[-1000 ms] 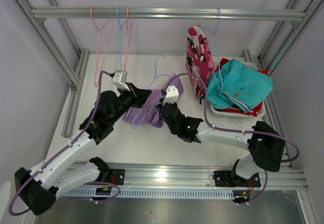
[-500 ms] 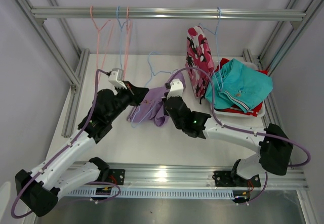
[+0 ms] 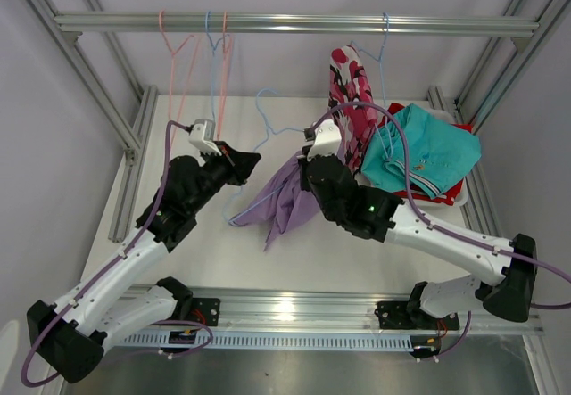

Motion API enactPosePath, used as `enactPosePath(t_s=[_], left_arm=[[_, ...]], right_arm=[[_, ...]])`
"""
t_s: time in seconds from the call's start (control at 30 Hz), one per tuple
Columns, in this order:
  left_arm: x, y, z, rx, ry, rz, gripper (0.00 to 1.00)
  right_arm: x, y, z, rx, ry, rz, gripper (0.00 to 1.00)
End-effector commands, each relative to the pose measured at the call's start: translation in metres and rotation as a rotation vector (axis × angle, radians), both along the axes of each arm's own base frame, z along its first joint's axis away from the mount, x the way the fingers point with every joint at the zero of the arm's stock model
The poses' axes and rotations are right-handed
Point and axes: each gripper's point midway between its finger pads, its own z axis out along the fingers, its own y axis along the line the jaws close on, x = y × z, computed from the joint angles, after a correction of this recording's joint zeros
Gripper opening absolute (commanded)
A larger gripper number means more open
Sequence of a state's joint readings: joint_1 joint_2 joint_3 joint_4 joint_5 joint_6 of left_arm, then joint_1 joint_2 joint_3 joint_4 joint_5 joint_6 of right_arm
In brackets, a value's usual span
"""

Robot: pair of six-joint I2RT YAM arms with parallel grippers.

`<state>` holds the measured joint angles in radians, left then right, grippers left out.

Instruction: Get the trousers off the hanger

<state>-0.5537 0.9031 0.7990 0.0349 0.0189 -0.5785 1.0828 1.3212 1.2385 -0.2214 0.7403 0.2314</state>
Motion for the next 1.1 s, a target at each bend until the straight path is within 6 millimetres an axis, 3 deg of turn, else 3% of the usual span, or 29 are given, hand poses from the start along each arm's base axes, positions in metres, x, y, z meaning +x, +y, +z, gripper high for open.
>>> enactPosePath(t_s=[0.0, 0.07, 0.17, 0.57, 0.77, 0.93, 1.07], left_arm=[[0.004, 0.002, 0.032, -0.056, -0.065, 0.005, 0.01], [0.005, 0.001, 0.031, -0.056, -0.057, 0.001, 0.01], [0.007, 0.001, 0.029, -0.062, -0.046, -0.003, 0.01], [0.009, 0.0, 0.026, -0.059, -0.037, -0.005, 0.01], [0.011, 0.0, 0.021, -0.049, -0.029, 0.0, 0.01], [0.014, -0.001, 0.017, -0.036, -0.018, 0.001, 0.0], [0.015, 0.0, 0.016, -0.026, -0.014, 0.007, 0.01]], right_arm=[[-0.003, -0.02, 0.029, 0.054, -0.046, -0.057, 0.0], [-0.006, -0.024, 0.033, 0.052, -0.053, -0.063, 0.0], [-0.012, -0.039, 0.055, 0.059, -0.085, -0.084, 0.0], [-0.046, -0.13, 0.139, 0.085, -0.198, -0.23, 0.0], [-0.06, -0.174, 0.16, 0.036, -0.237, -0.327, 0.0], [-0.069, -0.225, 0.171, -0.033, -0.252, -0.524, 0.0], [-0.083, -0.268, 0.176, 0.044, -0.236, -0.66, 0.0]])
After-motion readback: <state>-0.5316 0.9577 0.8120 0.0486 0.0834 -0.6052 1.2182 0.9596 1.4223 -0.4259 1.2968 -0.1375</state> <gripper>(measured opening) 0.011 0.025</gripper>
